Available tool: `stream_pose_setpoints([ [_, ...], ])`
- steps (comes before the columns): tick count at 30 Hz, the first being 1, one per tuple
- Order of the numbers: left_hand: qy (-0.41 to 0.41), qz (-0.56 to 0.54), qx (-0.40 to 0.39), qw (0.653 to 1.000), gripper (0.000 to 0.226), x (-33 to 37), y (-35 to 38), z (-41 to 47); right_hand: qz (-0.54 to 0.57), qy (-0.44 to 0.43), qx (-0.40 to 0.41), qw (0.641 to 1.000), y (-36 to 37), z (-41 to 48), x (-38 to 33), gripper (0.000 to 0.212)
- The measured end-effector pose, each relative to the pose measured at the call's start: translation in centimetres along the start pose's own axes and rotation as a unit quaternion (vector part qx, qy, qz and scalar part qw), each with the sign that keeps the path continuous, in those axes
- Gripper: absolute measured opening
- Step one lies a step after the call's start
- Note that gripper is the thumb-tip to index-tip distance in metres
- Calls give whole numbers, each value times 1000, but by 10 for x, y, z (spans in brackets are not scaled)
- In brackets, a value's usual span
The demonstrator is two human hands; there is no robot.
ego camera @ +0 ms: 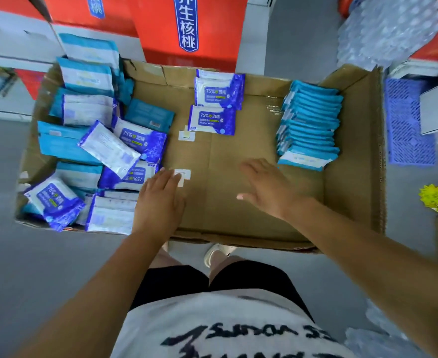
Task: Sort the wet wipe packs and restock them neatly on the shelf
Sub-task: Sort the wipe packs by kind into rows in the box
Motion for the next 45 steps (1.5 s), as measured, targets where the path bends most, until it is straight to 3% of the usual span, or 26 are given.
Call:
stream_pose_setpoints([
  [6,-118,-5,46,992,44,-90,-47,-30,163,28,-53,985,36,14,-110,63],
  [10,-166,20,-11,986,39,-158,-71,-39,332,153,-20,931,52,40,-172,48],
  [13,-188,38,-54,980,48,-202,-83,-43,388,203,-35,899,63,66,-208,37],
  [19,-105,29,-144,983,73,-266,-86,-45,379,267,-37,885,93,92,-251,71],
  [22,-62,38,-167,983,79,-281,-87,-42,355,293,20,888,99,88,-258,65],
  [25,-42,64,-170,982,77,-287,-91,-34,373,325,63,867,101,80,-261,57],
  [31,-36,-3,-131,991,55,-296,-91,-33,507,357,72,781,104,65,-271,57],
  [36,-135,-165,-133,968,27,-296,-90,-34,590,367,124,708,99,62,-273,25],
  [41,-201,-187,-101,956,61,-304,-87,-17,617,359,123,690,87,62,-283,21],
  [45,-199,-88,-117,969,75,-299,-89,-2,625,353,113,687,81,58,-287,22],
])
Point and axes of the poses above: each hand's wrist, its own z-axis towards the middle knuckle, its own y-axis out of the palm, x = y × z, the point moved 2 cm from there along z, towards the middle knuckle, and after that the axes turned 1 degree about x, right-handed, at the moved point
